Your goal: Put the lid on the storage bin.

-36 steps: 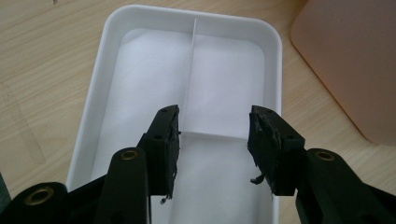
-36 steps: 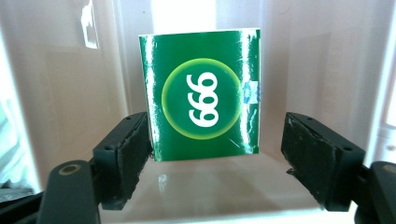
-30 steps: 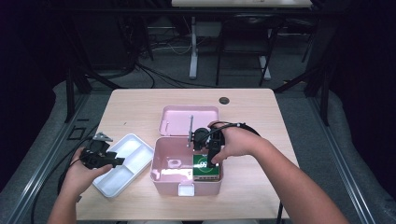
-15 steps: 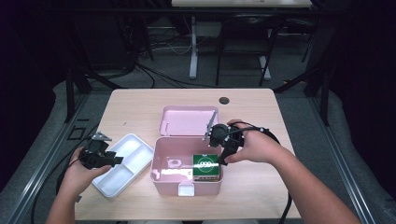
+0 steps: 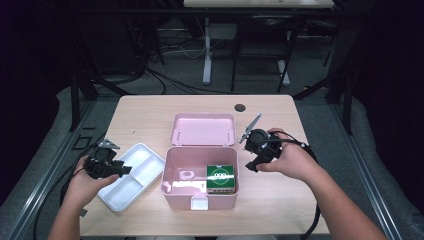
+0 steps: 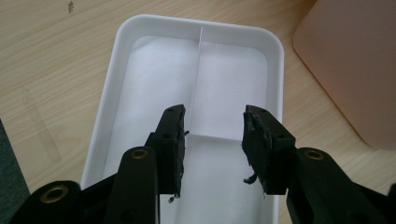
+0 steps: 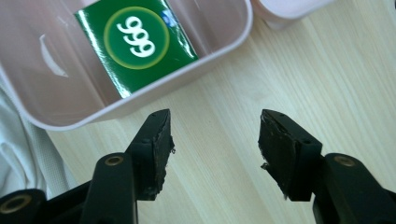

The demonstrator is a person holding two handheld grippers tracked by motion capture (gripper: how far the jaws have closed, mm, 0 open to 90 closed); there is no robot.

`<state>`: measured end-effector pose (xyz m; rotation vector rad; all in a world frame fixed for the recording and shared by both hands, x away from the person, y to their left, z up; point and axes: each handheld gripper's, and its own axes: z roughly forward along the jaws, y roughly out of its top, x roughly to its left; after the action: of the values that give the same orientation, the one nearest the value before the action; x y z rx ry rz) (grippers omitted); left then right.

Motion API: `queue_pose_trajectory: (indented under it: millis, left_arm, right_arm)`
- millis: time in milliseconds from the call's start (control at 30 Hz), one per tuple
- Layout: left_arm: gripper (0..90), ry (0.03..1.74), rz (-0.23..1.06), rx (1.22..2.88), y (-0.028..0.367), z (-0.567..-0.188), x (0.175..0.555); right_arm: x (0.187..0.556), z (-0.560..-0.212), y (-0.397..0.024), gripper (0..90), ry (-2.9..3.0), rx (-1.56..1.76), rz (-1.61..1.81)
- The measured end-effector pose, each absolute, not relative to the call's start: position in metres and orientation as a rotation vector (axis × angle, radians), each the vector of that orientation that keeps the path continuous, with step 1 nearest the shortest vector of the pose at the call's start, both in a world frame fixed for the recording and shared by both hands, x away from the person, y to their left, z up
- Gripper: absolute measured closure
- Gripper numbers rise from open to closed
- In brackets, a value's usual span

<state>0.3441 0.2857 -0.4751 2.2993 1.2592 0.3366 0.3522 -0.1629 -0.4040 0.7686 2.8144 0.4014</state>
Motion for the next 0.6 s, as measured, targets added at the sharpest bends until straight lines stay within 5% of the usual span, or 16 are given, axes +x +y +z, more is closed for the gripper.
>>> queue_pose_trajectory:
  millis: [600]
  left_arm:
    - [65.4,1.255,0.27,2.599,0.273,-0.493,0.365]
  right_arm:
    - [0.356,-0.44,-0.19,46.1,2.725,0.967,0.524]
